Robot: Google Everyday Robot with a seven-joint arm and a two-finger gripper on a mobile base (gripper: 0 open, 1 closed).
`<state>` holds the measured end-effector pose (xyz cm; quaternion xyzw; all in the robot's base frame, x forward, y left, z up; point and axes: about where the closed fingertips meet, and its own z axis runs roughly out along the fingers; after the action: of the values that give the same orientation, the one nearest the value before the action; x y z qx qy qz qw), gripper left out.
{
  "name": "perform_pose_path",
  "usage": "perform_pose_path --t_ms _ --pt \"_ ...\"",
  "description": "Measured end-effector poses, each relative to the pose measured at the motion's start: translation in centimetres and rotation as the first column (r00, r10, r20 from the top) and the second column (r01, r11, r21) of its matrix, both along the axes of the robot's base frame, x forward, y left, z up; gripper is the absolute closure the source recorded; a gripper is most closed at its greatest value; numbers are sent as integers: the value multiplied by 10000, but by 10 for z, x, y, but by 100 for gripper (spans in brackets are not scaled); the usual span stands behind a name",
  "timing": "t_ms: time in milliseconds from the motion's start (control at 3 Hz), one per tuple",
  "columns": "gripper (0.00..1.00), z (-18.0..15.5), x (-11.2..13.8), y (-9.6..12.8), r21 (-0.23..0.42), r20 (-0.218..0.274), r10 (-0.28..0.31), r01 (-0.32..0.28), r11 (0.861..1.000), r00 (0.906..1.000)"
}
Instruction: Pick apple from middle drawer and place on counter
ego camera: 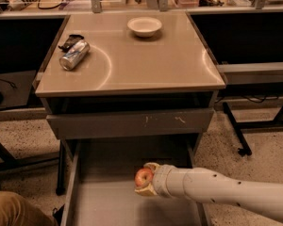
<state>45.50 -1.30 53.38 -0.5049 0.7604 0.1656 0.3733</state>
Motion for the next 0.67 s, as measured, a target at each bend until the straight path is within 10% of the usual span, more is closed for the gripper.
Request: perform_pose_path --t_ms 667 --pt "100 89 28 -10 110 1746 -82 64 9999 9846"
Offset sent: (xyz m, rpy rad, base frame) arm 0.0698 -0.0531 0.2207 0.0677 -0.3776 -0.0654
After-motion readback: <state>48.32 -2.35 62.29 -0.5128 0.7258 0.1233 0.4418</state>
